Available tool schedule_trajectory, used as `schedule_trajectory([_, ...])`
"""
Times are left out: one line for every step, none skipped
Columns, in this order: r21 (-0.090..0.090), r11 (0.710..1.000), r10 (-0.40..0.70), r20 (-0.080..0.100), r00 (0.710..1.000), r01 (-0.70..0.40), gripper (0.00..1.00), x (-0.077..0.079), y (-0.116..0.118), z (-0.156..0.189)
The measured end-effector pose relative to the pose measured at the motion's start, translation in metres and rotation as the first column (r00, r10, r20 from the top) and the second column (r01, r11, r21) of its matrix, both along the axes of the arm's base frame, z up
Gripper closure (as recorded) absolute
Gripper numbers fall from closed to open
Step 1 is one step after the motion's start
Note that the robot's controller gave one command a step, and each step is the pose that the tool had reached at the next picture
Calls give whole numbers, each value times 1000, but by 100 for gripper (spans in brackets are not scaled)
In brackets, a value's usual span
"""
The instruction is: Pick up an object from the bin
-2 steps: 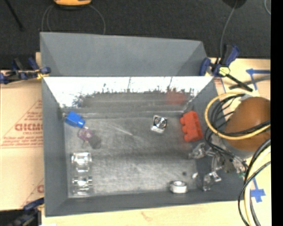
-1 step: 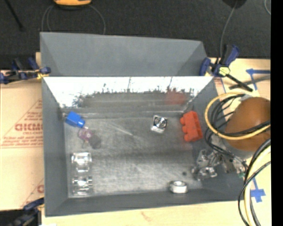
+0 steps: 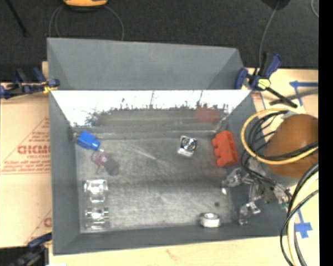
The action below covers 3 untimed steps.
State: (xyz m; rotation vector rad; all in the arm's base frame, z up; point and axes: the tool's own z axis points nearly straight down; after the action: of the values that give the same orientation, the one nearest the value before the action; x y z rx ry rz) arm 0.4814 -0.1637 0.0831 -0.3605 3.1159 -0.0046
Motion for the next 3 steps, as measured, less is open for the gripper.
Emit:
schedule_trajectory([0, 1000, 1, -1, 1000, -1, 100, 0, 0, 0])
schedule_trajectory([0, 1000, 1, 0, 1000, -1, 0, 0, 0, 0])
schedule_trajectory([-15, 897, 442, 17, 897, -442, 0, -2, 39, -5])
